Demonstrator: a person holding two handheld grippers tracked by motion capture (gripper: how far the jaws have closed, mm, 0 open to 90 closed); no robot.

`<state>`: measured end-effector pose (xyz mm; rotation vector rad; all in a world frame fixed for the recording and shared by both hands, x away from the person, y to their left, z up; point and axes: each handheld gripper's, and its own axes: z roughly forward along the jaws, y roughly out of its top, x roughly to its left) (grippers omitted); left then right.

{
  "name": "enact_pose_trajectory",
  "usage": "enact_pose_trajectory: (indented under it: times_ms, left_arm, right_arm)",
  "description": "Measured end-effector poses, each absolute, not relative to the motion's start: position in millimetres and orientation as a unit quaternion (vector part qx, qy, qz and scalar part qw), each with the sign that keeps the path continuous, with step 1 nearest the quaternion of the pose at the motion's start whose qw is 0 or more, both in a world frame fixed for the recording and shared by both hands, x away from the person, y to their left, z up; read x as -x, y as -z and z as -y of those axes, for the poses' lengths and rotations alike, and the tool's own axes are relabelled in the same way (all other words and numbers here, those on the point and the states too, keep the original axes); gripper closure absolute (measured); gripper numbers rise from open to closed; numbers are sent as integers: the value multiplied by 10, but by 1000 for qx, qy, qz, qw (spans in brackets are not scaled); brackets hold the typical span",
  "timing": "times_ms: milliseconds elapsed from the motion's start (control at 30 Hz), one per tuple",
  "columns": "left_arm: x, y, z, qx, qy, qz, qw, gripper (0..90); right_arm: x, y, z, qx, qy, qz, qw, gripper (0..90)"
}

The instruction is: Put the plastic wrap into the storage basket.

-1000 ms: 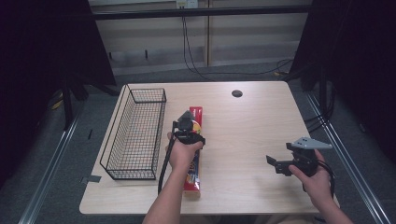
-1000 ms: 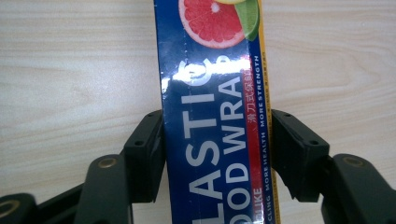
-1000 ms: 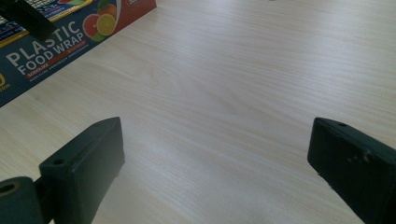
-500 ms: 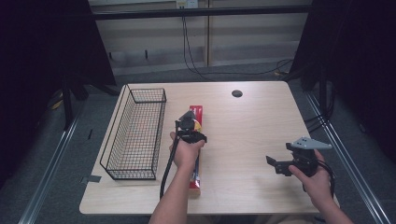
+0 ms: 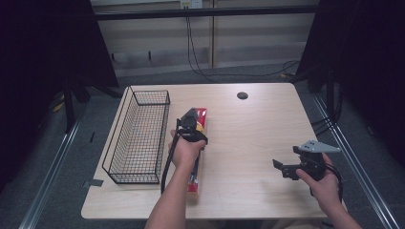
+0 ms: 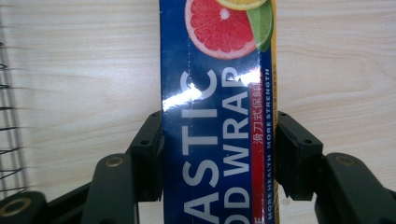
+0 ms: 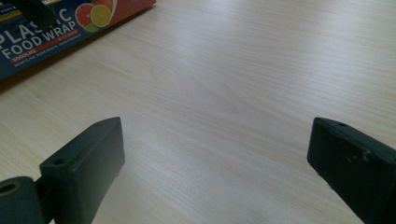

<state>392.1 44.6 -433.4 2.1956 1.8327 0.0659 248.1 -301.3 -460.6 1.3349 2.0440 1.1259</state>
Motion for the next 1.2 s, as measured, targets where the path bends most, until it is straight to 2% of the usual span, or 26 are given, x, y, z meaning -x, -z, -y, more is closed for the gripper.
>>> enact_pose_trajectory:
  times_ms: [1200]
  left_arm:
    - [-4000, 3662, -771, -757, -33, -637, 142, 443]
  right_arm:
    - [-2481, 4617, 3002, -478, -413, -744, 217, 34]
